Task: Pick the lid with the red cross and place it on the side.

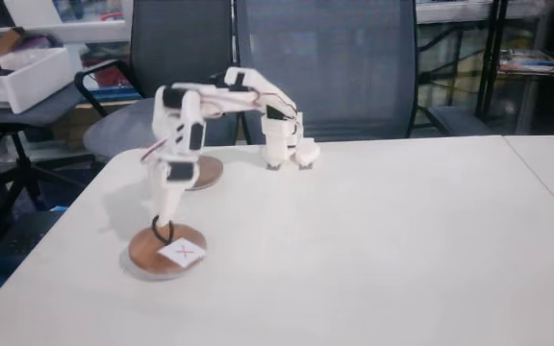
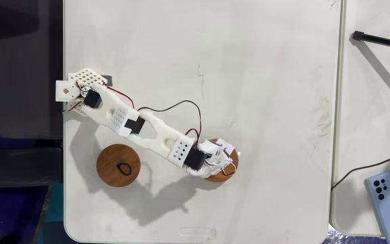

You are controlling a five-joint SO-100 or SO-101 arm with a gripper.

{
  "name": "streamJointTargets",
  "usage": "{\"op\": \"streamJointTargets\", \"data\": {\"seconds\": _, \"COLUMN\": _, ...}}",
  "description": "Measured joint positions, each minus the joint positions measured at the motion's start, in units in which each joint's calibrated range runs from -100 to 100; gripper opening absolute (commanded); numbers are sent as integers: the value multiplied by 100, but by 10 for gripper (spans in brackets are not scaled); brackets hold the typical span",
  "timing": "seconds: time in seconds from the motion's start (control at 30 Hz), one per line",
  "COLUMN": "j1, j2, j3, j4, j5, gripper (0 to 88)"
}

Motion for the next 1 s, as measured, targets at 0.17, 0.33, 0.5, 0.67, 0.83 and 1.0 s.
{"op": "streamJointTargets", "data": {"seconds": 0.17, "j1": -67, "j2": -555, "j3": 0, "j4": 256, "j5": 0, "gripper": 0}}
{"op": "streamJointTargets", "data": {"seconds": 0.33, "j1": -90, "j2": -1429, "j3": 0, "j4": 666, "j5": 0, "gripper": 0}}
{"op": "streamJointTargets", "data": {"seconds": 0.5, "j1": -411, "j2": -2497, "j3": 0, "j4": 1264, "j5": 0, "gripper": 0}}
{"op": "streamJointTargets", "data": {"seconds": 0.67, "j1": -995, "j2": -3371, "j3": -9, "j4": 1665, "j5": -218, "gripper": 0}}
{"op": "streamJointTargets", "data": {"seconds": 0.83, "j1": -1690, "j2": -3548, "j3": 135, "j4": 1682, "j5": -731, "gripper": 0}}
{"op": "streamJointTargets", "data": {"seconds": 1.0, "j1": -2984, "j2": -3548, "j3": 935, "j4": 1682, "j5": -1363, "gripper": 0}}
